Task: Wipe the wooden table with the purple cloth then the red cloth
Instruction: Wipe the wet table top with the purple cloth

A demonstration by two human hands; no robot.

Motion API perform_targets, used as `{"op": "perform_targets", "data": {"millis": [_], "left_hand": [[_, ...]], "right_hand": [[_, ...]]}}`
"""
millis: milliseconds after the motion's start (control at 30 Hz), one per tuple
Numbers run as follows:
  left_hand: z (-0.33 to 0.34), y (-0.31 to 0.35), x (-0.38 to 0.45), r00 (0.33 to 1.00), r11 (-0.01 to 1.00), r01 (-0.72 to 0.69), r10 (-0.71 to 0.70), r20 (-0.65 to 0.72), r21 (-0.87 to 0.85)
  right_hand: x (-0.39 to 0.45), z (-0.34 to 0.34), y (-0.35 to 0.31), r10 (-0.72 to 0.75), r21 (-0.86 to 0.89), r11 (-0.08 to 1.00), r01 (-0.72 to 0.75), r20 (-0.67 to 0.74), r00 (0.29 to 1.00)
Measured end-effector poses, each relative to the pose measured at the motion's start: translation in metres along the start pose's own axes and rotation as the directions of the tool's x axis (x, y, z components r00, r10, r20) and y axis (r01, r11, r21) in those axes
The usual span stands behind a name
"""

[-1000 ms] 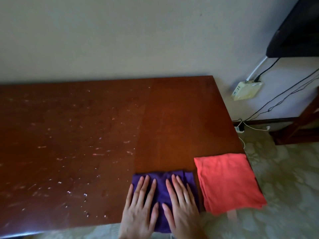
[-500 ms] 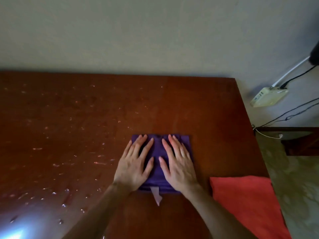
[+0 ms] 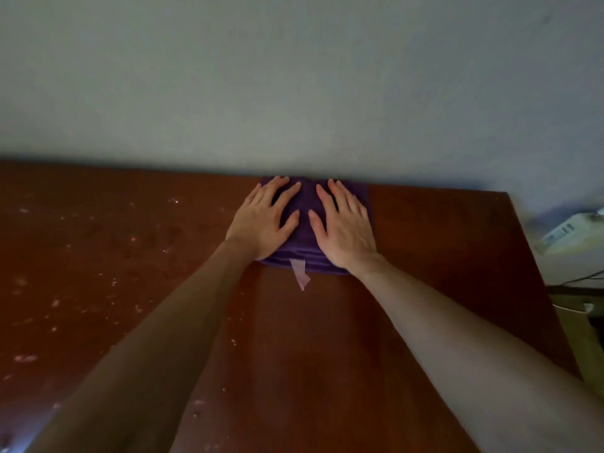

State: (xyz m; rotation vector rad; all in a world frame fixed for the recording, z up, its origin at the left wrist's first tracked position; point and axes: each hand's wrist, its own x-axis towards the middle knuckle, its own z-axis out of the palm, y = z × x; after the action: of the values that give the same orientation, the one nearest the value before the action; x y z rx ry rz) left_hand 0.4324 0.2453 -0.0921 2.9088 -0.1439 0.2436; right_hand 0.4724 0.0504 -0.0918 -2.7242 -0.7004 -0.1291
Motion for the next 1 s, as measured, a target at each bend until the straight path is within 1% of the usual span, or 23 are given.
{"op": "perform_targets", "data": {"millis": [133,233,333,467,633,733,833,1000], "left_hand": [[0.001,0.006,-0.011,1.0,1.0,0.017,-0.017,0.016,0.009],[-0.003,0.016,-0.047,0.999,0.999,0.043,-0.043,0.025,0.002],[-0.013,0.028,-0.112,0.998,0.999,0.047,-0.046,0.031,-0.017],[-0.03,0.046,-0.221,0.998,0.999,0.038,-0.036,0.05,-0.036],[-0.056,0.074,-0.362,0.994,0.997,0.048,-0.041,0.099,-0.064],[-0.064,0.089,-0.421,0.991,0.994,0.07,-0.06,0.118,-0.08],[-0.069,0.096,-0.447,0.989,0.993,0.072,-0.059,0.135,-0.095],[-0.069,0.09,-0.439,0.986,0.994,0.078,-0.066,0.152,-0.079]], "right_hand": [[-0.01,-0.002,-0.002,-0.01,-0.01,1.0,0.01,0.03,0.999],[-0.04,-0.002,-0.014,-0.03,-0.012,0.999,0.031,0.024,0.999],[-0.097,-0.001,-0.04,-0.041,-0.007,0.999,0.041,0.021,0.999],[-0.203,-0.002,-0.093,-0.023,0.004,1.0,0.023,-0.019,1.0],[-0.337,-0.007,-0.158,0.003,0.008,1.0,-0.003,0.003,1.0],[-0.391,-0.011,-0.181,0.0,0.013,1.0,-0.001,0.017,1.0],[-0.416,-0.012,-0.194,0.033,0.018,0.999,-0.033,0.032,0.999],[-0.406,-0.012,-0.191,0.035,-0.02,0.999,-0.034,0.059,0.998]]}}
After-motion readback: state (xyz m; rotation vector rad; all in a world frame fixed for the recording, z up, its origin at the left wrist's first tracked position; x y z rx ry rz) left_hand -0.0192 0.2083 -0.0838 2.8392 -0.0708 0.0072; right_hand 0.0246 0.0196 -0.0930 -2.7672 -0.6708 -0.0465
